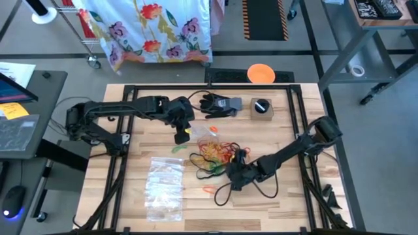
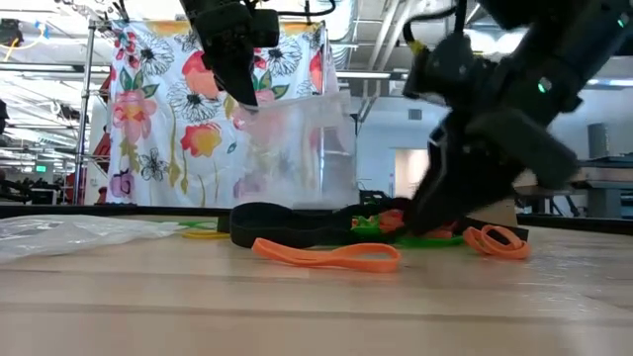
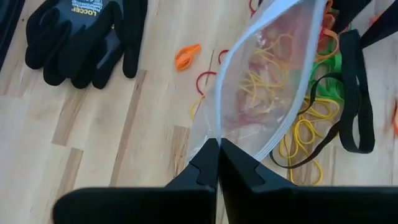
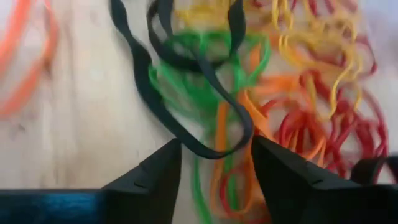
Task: Sort rubber bands
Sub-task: Put the green rubber band into the transparent zip bag
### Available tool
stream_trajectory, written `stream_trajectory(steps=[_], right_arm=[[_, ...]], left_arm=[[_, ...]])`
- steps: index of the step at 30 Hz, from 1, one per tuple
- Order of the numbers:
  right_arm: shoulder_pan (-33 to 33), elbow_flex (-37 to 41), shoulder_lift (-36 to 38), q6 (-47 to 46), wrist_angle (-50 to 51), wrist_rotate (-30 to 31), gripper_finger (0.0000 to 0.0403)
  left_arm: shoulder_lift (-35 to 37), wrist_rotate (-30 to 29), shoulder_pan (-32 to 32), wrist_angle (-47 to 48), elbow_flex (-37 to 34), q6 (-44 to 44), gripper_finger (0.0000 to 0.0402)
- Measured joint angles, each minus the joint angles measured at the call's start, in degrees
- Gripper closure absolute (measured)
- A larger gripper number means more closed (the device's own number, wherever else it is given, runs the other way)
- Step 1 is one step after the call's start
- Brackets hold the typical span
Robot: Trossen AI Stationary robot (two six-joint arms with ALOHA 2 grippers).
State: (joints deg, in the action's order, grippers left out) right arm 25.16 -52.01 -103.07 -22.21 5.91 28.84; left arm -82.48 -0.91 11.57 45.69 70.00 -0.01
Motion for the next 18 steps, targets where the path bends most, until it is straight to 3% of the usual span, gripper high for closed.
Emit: stream_trajectory(steps=[6, 13, 18], right_arm=[[-0.2, 0.0, 2.8, 0.9, -0.2, -1.7, 0.0251], [-0.2, 0.0, 3.7, -3.4, -1.0, -2.4, 0.0239], [-0.3, 0.0, 1.4, 3.2, -13.2, -6.4, 0.0226]], left_arm=[[0.0, 0.0, 0.0, -0.1, 0.0, -0.6, 0.0401], [0.0, 0.0, 0.0, -0.2, 0.0, -2.4, 0.0401], [0.0, 0.6, 0.0, -0.1, 0.0, -3.2, 0.0401]])
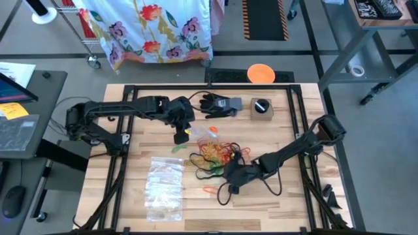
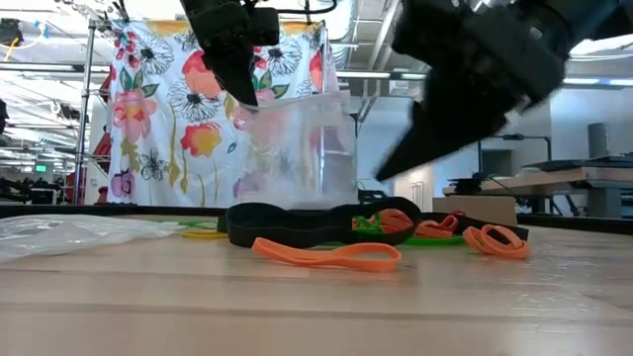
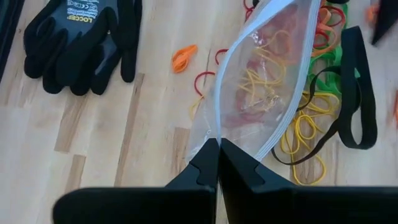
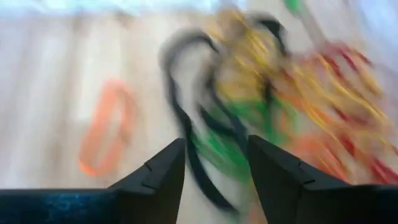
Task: Sort rubber bands
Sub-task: Put the green rubber band into the transparent zip bag
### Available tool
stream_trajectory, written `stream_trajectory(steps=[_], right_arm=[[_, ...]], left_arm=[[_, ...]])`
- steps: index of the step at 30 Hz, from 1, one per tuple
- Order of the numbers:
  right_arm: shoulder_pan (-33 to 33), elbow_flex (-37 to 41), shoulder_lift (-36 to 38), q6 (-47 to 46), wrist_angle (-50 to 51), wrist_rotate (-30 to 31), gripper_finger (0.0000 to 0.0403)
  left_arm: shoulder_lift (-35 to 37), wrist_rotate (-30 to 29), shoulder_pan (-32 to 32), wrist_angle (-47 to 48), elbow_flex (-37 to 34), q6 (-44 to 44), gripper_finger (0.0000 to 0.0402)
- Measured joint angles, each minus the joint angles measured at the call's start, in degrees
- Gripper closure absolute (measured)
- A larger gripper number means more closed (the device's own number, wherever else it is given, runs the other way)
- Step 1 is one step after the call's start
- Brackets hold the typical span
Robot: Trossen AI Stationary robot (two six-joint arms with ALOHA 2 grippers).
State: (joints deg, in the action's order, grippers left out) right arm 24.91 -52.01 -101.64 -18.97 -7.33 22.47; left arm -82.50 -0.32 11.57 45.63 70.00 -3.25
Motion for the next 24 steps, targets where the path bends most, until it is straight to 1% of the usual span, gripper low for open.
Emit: stream_trajectory(steps=[2, 6, 12, 15, 20, 21, 24], right_arm=[[0.0, -0.1, -0.7, 1.3, -1.4, -1.3, 0.0225], [-0.8, 0.0, -0.8, 1.7, -0.2, -1.3, 0.0228], [-3.2, 0.0, -0.8, 8.1, -2.7, -1.1, 0.0231], [-6.0, 0.0, -0.8, 11.3, -5.5, -1.8, 0.0232], [-11.2, 0.0, -0.8, 11.6, -3.6, -4.0, 0.0232], [-11.8, 0.0, -0.8, 11.8, -4.3, -4.3, 0.0232], [-13.3, 0.0, -0.8, 12.7, -8.1, -4.9, 0.0232]], left_arm=[[0.0, 0.0, 0.0, 0.1, 0.0, -0.2, 0.0401], [0.0, 0.0, 0.0, 0.1, 0.0, -0.1, 0.0401], [0.0, -1.5, 0.0, 1.0, 0.0, 1.3, 0.0401], [0.0, -2.6, 0.2, 1.9, 0.0, 1.1, 0.0401], [1.3, -2.5, 2.7, 3.1, -0.1, 0.1, 0.0401], [1.9, -2.3, 3.3, 3.1, -0.6, -0.1, 0.0401], [4.6, 0.7, 6.2, 3.0, -3.4, 0.1, 0.0401]])
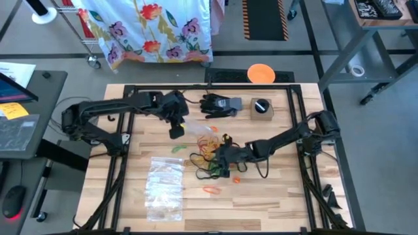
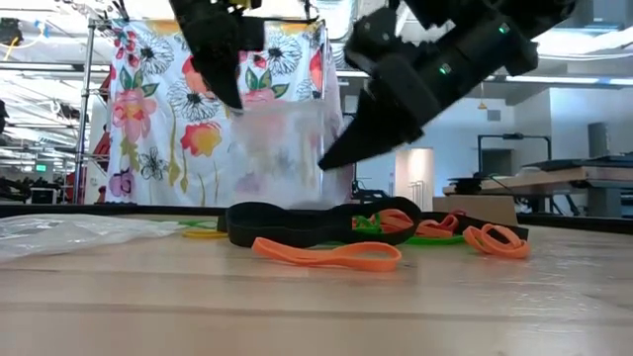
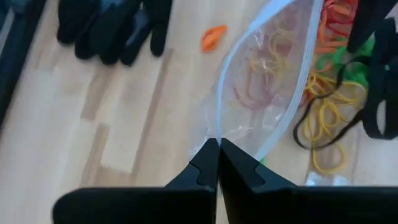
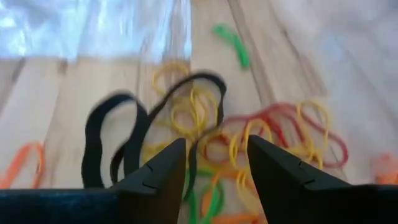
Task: Sort rubber bands
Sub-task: Put the green rubber band into the transparent zip bag
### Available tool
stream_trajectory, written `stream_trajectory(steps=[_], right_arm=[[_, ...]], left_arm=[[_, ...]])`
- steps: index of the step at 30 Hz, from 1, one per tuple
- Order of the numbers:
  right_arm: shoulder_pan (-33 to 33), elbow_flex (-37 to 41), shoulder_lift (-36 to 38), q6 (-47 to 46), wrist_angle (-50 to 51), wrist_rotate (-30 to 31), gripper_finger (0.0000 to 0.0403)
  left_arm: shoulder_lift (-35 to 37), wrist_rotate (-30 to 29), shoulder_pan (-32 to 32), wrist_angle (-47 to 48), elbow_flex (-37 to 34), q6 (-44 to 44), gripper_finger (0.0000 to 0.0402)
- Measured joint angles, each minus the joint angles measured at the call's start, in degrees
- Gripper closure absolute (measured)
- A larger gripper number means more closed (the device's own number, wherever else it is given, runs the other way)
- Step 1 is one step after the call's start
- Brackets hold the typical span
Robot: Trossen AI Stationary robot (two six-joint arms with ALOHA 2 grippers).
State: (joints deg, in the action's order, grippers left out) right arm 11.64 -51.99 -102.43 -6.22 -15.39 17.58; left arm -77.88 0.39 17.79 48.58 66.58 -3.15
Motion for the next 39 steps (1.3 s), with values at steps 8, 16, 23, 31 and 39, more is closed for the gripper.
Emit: stream_trajectory(steps=[8, 16, 23, 31, 39], right_arm=[[-7.6, -4.1, 0.0, 3.6, -5.3, -11.6, 0.0232], [-11.8, -17.0, -10.5, 8.0, -4.1, -20.4, 0.0232], [-12.7, -33.1, -21.6, 11.7, 7.8, -20.6, 0.0232], [-13.1, -41.8, -31.5, 12.7, 13.8, -20.7, 0.0232], [-14.0, -42.3, -34.1, 9.3, 15.2, -14.1, 0.0310]], left_arm=[[10.6, -3.1, 4.1, -2.8, -9.5, 7.4, 0.0401], [18.8, -10.1, 3.9, -1.2, -11.5, 14.8, 0.0401], [19.7, -11.9, 3.9, 2.1, -11.5, 15.9, 0.0401], [19.7, -14.5, 3.9, 4.1, -11.5, 15.7, 0.0401], [19.7, -14.6, 3.9, 4.9, -11.5, 14.8, 0.0401]])
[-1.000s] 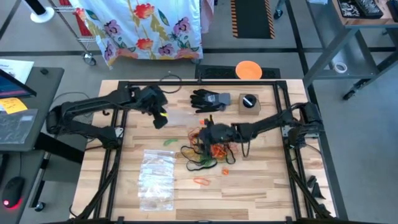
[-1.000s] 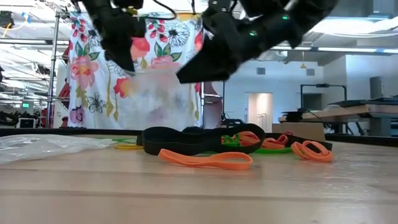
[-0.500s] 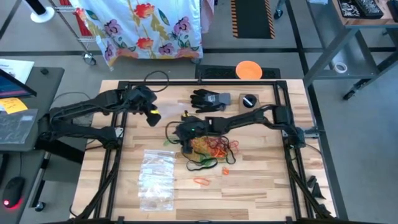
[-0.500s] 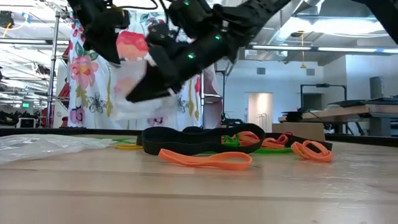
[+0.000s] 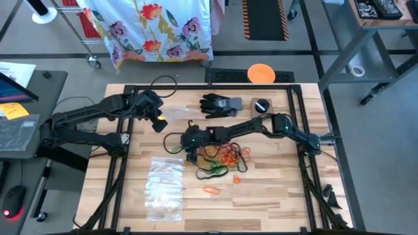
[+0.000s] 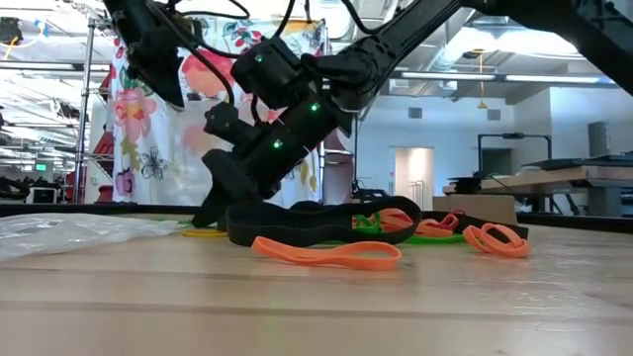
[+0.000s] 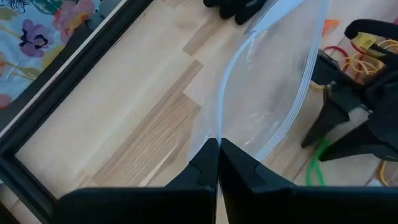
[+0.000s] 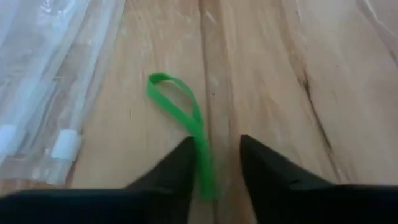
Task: Sort rubber bands
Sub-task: Put the green rubber band into the transparent zip bag
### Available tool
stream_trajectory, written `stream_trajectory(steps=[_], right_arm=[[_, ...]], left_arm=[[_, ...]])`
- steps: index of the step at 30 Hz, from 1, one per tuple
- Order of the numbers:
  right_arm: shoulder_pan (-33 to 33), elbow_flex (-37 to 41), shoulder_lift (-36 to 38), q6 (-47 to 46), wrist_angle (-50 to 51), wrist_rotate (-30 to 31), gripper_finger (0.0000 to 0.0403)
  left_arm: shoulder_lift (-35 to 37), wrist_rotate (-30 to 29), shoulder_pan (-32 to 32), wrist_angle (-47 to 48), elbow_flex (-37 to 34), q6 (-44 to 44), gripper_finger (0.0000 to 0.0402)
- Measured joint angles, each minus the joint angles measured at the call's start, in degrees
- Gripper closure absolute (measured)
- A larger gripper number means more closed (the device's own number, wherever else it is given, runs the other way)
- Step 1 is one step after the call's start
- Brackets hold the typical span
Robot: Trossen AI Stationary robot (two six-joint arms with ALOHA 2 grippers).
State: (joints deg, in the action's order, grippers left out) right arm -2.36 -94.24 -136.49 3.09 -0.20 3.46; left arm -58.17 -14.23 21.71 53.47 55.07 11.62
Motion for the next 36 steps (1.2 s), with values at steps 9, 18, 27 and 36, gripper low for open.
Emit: stream_trajectory(steps=[9, 18, 27, 36], right_arm=[[3.8, 0.5, 7.9, 4.5, 9.7, 5.6, 0.0399], [7.8, 4.1, 26.1, 13.0, 12.6, 15.4, 0.0401], [3.6, 7.6, 28.2, 11.8, -2.1, 13.2, 0.0402], [4.4, 8.4, 28.4, 8.7, -3.9, 13.1, 0.0403]], left_arm=[[0.0, 1.0, 0.0, 0.0, 0.0, -1.9, 0.0401], [-1.9, 8.4, -3.9, -1.3, 0.0, -1.4, 0.0401], [-7.5, 11.2, -10.8, -6.6, 0.0, -1.9, 0.0401], [-8.2, 12.9, -10.6, -11.5, 0.0, -1.7, 0.0401]])
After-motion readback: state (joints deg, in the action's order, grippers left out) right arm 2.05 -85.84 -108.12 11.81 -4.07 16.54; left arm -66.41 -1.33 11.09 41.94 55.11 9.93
